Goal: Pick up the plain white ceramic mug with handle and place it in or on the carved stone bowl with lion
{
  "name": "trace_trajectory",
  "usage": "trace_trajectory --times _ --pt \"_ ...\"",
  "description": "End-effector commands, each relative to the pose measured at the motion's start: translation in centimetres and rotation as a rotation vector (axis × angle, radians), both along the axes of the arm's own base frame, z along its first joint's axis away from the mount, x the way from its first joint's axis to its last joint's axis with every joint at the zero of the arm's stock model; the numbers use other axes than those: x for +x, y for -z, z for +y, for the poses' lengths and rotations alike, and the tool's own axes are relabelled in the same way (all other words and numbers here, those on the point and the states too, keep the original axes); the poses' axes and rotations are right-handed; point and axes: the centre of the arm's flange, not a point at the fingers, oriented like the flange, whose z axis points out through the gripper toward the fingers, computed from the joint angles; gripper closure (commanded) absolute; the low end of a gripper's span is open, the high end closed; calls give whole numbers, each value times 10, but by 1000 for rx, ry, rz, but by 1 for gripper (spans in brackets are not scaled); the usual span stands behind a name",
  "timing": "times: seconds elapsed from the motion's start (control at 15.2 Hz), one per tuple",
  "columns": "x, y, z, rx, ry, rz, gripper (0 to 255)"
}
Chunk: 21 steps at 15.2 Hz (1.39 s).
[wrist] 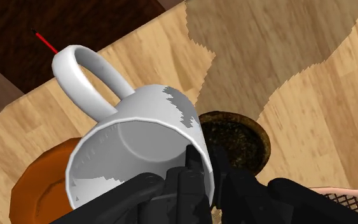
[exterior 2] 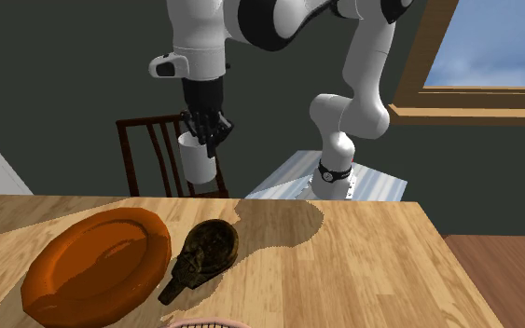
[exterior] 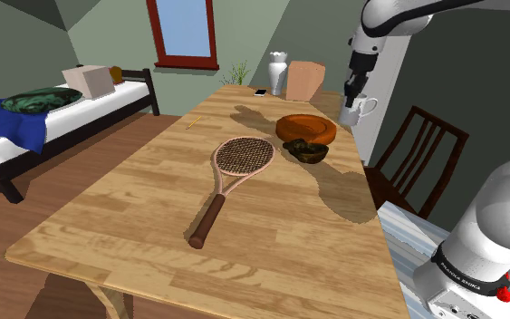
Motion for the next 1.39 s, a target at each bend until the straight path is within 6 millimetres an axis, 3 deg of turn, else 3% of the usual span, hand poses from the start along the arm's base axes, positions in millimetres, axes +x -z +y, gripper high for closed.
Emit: trace_trajectory --times 0.0,0.66,1.32 --pt "18 -7 16 0 0 0 255" --pt "107 -35 108 0 0 0 255" --pt "107 18 108 0 0 0 255"
